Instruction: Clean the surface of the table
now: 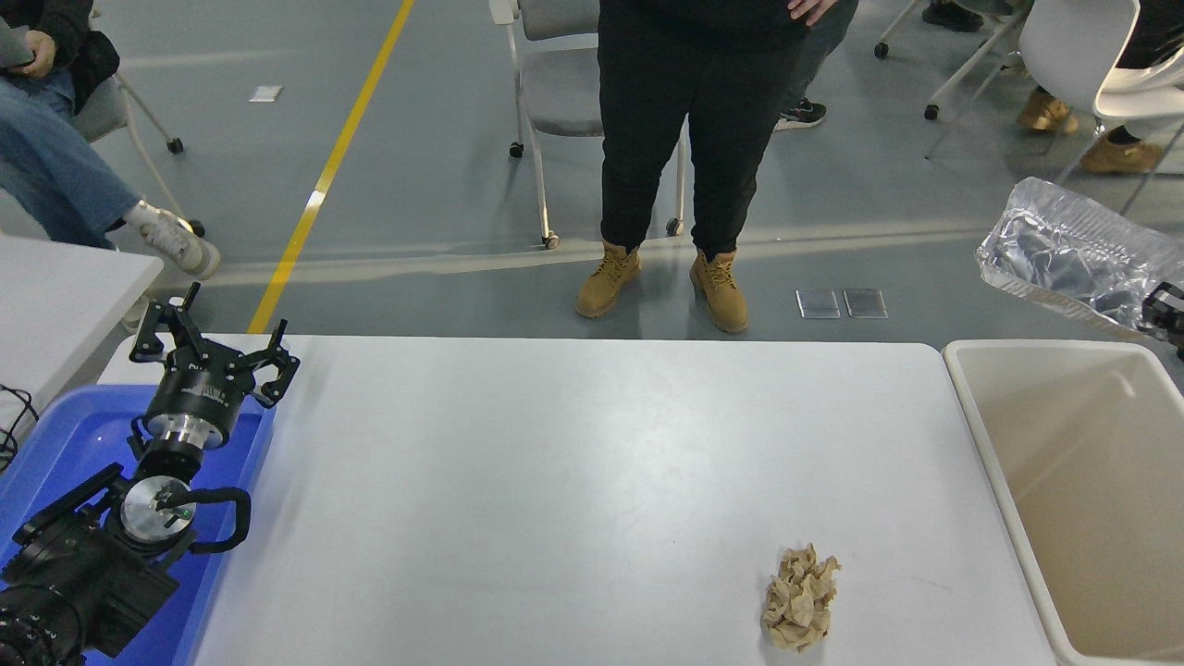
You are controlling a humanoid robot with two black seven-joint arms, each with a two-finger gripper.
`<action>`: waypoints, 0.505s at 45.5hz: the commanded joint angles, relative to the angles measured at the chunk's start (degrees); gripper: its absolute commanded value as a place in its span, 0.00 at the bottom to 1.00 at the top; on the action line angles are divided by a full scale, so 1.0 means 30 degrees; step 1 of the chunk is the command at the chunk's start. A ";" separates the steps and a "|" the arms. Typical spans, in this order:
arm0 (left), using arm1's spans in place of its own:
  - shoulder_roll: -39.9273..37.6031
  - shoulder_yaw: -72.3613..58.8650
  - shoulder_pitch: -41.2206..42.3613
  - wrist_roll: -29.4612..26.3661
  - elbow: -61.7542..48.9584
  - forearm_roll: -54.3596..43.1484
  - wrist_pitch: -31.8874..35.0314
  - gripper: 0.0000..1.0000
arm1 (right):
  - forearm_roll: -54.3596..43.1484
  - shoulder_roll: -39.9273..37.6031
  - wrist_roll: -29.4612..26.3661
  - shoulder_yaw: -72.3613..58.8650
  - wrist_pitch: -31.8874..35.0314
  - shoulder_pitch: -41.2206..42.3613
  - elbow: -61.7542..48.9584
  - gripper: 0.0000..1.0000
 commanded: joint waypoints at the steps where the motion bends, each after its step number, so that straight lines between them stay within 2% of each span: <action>1: -0.0001 0.0000 -0.0001 -0.0029 -0.0010 0.0002 0.0000 1.00 | 0.0020 0.0042 -0.0026 0.0004 -0.0099 -0.1721 -0.1542 0.00; 13: -0.0001 0.0000 -0.0001 0.0000 -0.0010 0.0002 0.0000 1.00 | 0.0840 0.0042 -0.0026 -0.0025 -0.0216 -0.3771 -0.1748 0.00; 23: -0.0001 0.0000 -0.0001 0.0000 0.0019 0.0002 0.0000 1.00 | 0.0898 0.0393 -0.0026 0.0033 -0.1329 -0.5500 -0.1748 0.00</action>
